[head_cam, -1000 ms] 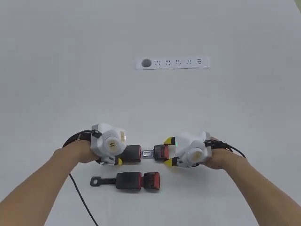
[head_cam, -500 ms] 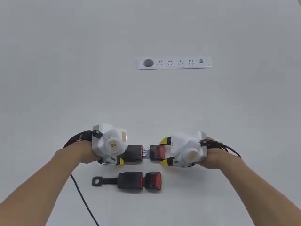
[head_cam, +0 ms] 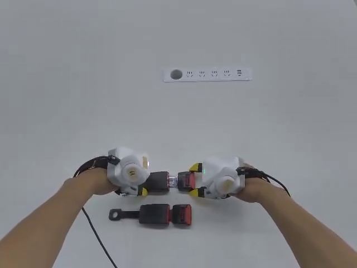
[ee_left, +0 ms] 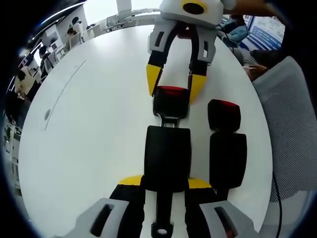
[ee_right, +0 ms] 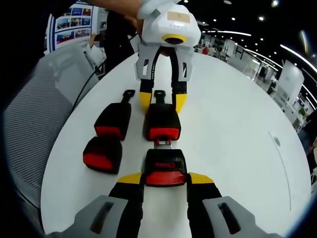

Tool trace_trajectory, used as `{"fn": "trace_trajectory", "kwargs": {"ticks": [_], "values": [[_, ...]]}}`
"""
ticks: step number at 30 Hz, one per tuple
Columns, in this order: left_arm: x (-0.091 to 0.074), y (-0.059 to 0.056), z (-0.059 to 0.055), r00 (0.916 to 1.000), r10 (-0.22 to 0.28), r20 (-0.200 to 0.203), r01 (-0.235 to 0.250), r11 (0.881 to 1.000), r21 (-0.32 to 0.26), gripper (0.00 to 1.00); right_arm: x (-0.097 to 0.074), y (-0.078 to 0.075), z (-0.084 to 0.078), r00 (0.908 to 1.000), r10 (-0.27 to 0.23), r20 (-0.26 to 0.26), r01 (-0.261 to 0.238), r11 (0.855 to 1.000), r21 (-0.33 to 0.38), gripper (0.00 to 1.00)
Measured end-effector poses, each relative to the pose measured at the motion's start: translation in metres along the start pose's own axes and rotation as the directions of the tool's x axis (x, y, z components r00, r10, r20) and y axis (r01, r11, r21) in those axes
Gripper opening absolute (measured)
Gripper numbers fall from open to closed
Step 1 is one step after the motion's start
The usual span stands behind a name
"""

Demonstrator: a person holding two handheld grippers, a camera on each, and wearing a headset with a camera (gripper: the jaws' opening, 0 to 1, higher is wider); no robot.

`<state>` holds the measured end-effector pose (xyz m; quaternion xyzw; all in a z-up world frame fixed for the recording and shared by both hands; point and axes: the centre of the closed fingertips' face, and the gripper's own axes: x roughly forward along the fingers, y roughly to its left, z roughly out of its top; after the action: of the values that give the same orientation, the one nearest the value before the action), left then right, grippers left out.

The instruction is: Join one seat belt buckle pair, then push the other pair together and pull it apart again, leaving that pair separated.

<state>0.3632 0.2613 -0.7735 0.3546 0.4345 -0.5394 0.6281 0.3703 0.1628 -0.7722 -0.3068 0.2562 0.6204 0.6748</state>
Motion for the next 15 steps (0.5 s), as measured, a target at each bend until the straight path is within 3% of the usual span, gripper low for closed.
{"fn": "trace_trajectory", "kwargs": {"ticks": [7,15], "values": [[0.0012,-0.0004,-0.0009,1.0000,-0.007,0.001,0.007,1.000,0.025,0.31,0.0031,-0.0008,0.0005,1.0000,0.000,-0.003,0.000,1.000,0.007,0.30],[0.0013,-0.0005,-0.0006,0.9999,-0.001,0.011,0.001,1.000,0.010,0.30,0.0036,0.0006,0.0012,0.9999,-0.005,-0.012,0.005,1.000,0.024,0.29]]}}
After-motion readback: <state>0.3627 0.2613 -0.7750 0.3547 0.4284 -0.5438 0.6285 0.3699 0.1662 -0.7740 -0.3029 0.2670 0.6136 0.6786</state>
